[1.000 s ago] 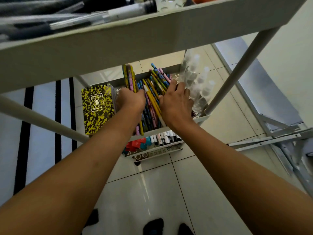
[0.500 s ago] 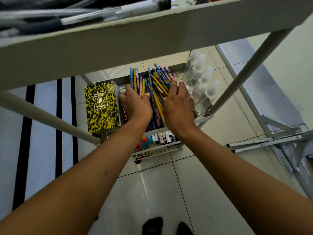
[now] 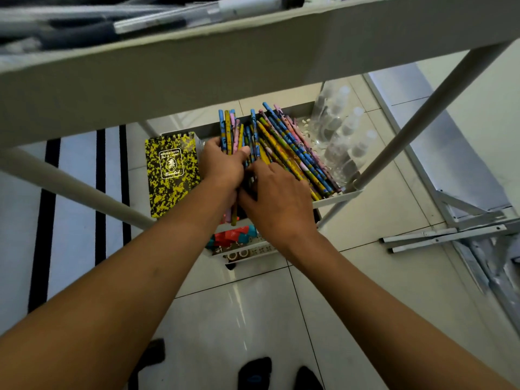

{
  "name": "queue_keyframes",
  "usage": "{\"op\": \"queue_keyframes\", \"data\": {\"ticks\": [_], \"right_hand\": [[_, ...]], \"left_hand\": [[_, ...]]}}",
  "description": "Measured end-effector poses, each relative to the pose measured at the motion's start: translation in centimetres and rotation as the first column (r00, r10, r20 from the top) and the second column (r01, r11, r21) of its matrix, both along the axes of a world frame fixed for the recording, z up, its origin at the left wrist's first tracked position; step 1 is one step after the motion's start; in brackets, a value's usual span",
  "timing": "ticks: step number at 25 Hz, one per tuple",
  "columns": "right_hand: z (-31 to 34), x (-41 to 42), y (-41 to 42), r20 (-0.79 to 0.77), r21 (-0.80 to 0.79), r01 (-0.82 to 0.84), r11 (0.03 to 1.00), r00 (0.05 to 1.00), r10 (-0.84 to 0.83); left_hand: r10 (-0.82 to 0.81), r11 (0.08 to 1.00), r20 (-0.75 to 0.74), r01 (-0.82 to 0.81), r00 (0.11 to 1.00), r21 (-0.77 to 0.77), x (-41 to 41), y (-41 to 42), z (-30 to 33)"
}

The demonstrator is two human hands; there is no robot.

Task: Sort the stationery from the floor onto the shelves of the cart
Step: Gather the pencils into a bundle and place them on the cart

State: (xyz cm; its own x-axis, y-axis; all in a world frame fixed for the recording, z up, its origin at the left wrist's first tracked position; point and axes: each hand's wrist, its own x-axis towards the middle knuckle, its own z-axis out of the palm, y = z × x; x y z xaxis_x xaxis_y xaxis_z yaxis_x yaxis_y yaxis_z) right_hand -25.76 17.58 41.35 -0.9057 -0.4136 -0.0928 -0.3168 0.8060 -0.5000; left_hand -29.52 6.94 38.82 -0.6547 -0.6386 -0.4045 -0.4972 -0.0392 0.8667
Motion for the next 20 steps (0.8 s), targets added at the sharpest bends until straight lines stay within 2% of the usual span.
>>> {"op": "queue_keyframes", "data": {"ticks": [2, 5, 10, 13, 15, 17, 20], "right_hand": [[-0.1, 0.0, -0.2, 0.001, -0.022, 0.024, 0.999, 1.0, -0.024], [-0.5, -0.6, -0.6, -0.12, -0.004, 0.072, 0.997, 0.99, -0.072], [-0.6, -2.3, -0.6, -0.108, 0.019, 0.083, 0.996, 0.991, -0.081], [-0.7, -2.0, -0.1, -0.095, 0.065, 0.035, 0.997, 0.995, -0.029], [-0.8, -2.1, 0.3, -0.064, 0.027, 0.024, 0.999, 0.998, -0.023], [-0.7, -2.6, 0.5, -0.043, -0.046, 0.033, 0.998, 0.998, -0.035], [-0.3, -3.9, 0.8, -0.125, -0.115, 0.07, 0.991, 0.989, -0.084]], "left_hand": [[-0.002, 0.999, 0.019, 0.001, 1.0, 0.036, -0.2, -0.3, 0.0], [-0.023, 0.999, 0.036, 0.022, 0.999, 0.023, -0.6, -0.6, -0.3], [-0.06, 0.992, 0.051, 0.065, 0.997, -0.107, -0.4, -0.6, -1.4], [-0.102, 0.952, 0.058, 0.114, 0.993, -0.283, -0.1, -0.5, -1.7], [-0.106, 0.926, 0.038, 0.112, 0.994, -0.361, -0.4, -0.5, -1.8], [-0.097, 0.931, 0.01, 0.094, 0.995, -0.352, -0.8, -0.7, -1.5], [-0.122, 0.924, 0.052, 0.133, 0.991, -0.359, -0.5, -0.7, -0.6]]}}
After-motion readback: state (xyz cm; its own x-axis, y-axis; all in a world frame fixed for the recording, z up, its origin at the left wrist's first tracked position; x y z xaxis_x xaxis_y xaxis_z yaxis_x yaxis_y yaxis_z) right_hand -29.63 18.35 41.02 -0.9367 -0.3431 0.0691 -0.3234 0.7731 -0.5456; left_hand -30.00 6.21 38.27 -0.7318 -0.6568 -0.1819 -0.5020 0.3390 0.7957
